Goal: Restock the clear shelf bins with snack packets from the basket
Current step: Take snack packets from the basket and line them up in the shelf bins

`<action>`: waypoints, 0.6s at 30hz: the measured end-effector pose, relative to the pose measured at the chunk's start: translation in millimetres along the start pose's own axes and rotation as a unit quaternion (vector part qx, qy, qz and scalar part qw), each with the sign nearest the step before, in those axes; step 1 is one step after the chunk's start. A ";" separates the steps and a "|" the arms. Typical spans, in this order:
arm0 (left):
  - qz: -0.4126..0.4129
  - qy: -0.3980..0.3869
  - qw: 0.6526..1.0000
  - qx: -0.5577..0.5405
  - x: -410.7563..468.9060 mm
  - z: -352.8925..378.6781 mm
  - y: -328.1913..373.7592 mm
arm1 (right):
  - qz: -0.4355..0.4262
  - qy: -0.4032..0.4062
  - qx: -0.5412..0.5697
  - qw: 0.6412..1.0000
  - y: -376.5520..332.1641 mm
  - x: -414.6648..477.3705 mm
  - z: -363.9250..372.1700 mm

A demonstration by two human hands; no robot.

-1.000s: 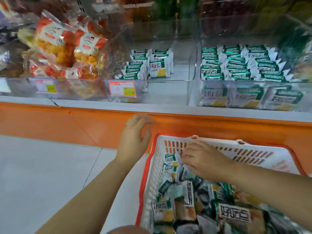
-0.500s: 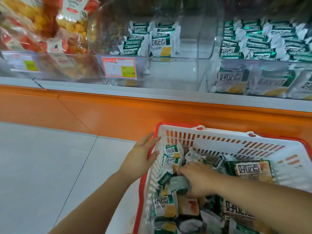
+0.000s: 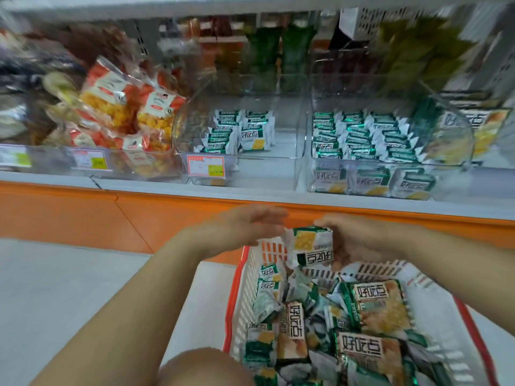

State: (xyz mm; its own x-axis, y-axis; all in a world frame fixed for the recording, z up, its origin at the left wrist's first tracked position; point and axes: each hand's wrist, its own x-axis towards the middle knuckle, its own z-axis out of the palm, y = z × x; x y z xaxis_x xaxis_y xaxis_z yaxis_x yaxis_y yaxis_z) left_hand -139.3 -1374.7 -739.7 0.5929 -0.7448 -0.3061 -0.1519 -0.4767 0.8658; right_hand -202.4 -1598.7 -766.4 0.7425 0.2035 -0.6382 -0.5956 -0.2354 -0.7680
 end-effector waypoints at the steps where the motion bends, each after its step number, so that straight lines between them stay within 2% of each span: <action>1: 0.006 -0.004 1.000 -0.004 -3.3 0.4 9.7 | -0.014 0.004 0.023 1.000 -5.1 -6.3 1.2; 6: 0.051 0.075 0.996 0.024 -12.5 3.6 43.7 | -0.074 0.045 0.049 0.995 -37.7 -34.5 11.1; 8: 0.082 0.112 0.990 0.000 -14.8 1.0 51.8 | -0.102 0.081 0.040 0.991 -51.9 -44.0 14.7; 10: 0.106 0.146 0.982 -0.059 -15.5 -1.7 58.4 | -0.137 0.124 0.051 0.981 -64.9 -51.5 14.6; 13: 0.119 0.207 0.953 -0.187 -8.9 -3.1 57.9 | -0.201 0.144 0.130 0.960 -82.7 -58.2 16.3; 15: 0.118 0.222 0.928 -0.273 -3.4 -1.9 55.8 | -0.223 0.154 0.133 0.953 -89.6 -54.2 24.7; 18: 0.109 0.241 0.905 -0.335 7.1 -5.6 52.6 | -0.256 0.205 0.137 0.935 -97.0 -33.4 41.1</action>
State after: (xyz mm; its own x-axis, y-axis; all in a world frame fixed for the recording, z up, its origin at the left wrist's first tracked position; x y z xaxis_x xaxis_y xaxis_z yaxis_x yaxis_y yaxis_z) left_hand -138.6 -1402.5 -694.1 0.9067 -0.4205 -0.0315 0.1111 0.1662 0.9798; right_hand -182.0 -1543.7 -672.8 0.9735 -0.1709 -0.1522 -0.1444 0.0574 -0.9879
